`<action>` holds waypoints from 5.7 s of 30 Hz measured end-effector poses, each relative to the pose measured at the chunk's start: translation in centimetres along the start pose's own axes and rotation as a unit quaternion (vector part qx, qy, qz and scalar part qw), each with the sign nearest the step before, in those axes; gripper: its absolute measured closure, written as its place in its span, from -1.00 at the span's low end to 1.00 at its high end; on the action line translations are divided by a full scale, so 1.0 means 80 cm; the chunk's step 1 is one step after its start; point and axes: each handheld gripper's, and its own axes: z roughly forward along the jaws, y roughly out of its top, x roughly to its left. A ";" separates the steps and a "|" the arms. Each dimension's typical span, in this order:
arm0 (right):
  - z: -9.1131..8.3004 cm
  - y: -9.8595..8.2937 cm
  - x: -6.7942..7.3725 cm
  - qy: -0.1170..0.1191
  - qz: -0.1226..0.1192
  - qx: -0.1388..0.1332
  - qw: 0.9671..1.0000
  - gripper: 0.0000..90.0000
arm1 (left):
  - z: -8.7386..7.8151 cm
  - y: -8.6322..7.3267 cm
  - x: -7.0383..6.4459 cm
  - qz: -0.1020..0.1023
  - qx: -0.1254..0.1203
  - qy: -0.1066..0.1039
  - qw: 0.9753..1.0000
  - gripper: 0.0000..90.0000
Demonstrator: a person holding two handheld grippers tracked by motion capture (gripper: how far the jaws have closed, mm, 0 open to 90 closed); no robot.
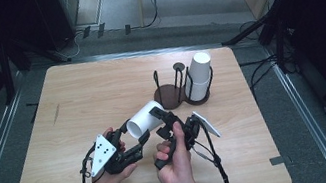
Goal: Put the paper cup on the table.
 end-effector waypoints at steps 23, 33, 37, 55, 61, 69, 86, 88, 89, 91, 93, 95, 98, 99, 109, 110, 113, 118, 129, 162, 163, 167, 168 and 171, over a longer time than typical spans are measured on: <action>0.010 0.002 -0.013 0.022 0.047 0.023 0.998 -0.70 | 0.002 -0.002 -0.006 0.016 0.007 -0.014 1.000 -0.19; 0.008 0.003 -0.016 0.048 0.046 0.020 0.998 -0.45 | 0.003 -0.002 -0.004 0.011 0.021 -0.022 0.999 -0.23; 0.005 0.000 -0.015 0.058 0.033 0.010 0.998 -0.40 | 0.001 0.003 -0.002 0.004 0.025 -0.029 0.999 -0.25; -0.026 -0.002 0.019 0.031 -0.187 -0.106 0.976 -0.35 | -0.005 0.024 0.018 -0.078 0.109 -0.065 0.989 -0.76; -0.031 -0.008 0.027 0.008 -0.280 -0.142 0.949 -0.35 | -0.004 0.024 0.019 -0.080 0.113 -0.066 0.988 -0.76; -0.035 -0.021 0.040 -0.007 -0.382 -0.168 0.909 -0.34 | -0.003 0.022 0.019 -0.081 0.114 -0.071 0.988 -0.76; -0.045 -0.021 0.046 -0.026 -0.496 -0.201 0.845 -0.34 | 0.000 0.019 0.018 -0.078 0.122 -0.078 0.986 -0.73; -0.046 -0.020 0.046 -0.028 -0.503 -0.199 0.841 -0.34 | 0.000 0.019 0.019 -0.079 0.123 -0.077 0.986 -0.73; -0.046 -0.019 0.046 -0.028 -0.507 -0.199 0.838 -0.34 | 0.000 0.019 0.019 -0.079 0.123 -0.077 0.986 -0.73; -0.047 -0.019 0.046 -0.028 -0.510 -0.199 0.836 -0.34 | 0.000 0.019 0.019 -0.078 0.124 -0.077 0.986 -0.73; -0.049 -0.017 0.046 -0.032 -0.518 -0.202 0.830 -0.34 | 0.000 0.019 0.020 -0.078 0.123 -0.076 0.986 -0.73; -0.050 -0.017 0.047 -0.032 -0.522 -0.202 0.828 -0.34 | 0.000 0.019 0.020 -0.078 0.123 -0.075 0.986 -0.73; -0.050 -0.016 0.046 -0.036 -0.532 -0.204 0.821 -0.34 | -0.001 0.019 0.021 -0.079 0.124 -0.075 0.986 -0.73; -0.051 -0.015 0.046 -0.039 -0.537 -0.204 0.818 -0.34 | -0.001 0.019 0.022 -0.079 0.124 -0.074 0.986 -0.73; -0.055 -0.010 0.045 -0.054 -0.562 -0.213 0.798 -0.35 | -0.002 0.019 0.024 -0.080 0.124 -0.070 0.986 -0.73; -0.056 -0.009 0.045 -0.055 -0.563 -0.213 0.796 -0.35 | -0.002 0.019 0.025 -0.080 0.125 -0.069 0.987 -0.73; -0.057 -0.006 0.044 -0.059 -0.570 -0.216 0.791 -0.35 | -0.003 0.019 0.026 -0.081 0.124 -0.067 0.987 -0.73; -0.058 0.002 0.040 -0.068 -0.579 -0.215 0.784 -0.35 | -0.007 0.019 0.030 -0.078 0.123 -0.062 0.987 -0.73; -0.066 0.020 0.029 -0.089 -0.584 -0.222 0.775 -0.35 | -0.013 0.015 0.041 -0.082 0.126 -0.044 0.988 -0.74; -0.090 0.099 -0.028 -0.110 -0.636 -0.238 0.726 -0.31 | -0.092 -0.017 0.103 -0.077 0.150 0.073 0.983 -0.77; -0.090 0.101 -0.031 -0.111 -0.634 -0.237 0.728 -0.31 | -0.096 -0.018 0.106 -0.075 0.153 0.079 0.982 -0.78; -0.092 0.114 -0.039 -0.126 -0.630 -0.242 0.727 -0.31 | -0.114 -0.021 0.120 -0.078 0.159 0.099 0.979 -0.81; -0.093 0.116 -0.041 -0.128 -0.631 -0.242 0.726 -0.30 | -0.119 -0.022 0.123 -0.080 0.160 0.104 0.978 -0.82; -0.095 0.124 -0.046 -0.135 -0.633 -0.242 0.723 -0.30 | -0.133 -0.024 0.133 -0.081 0.163 0.117 0.976 -0.82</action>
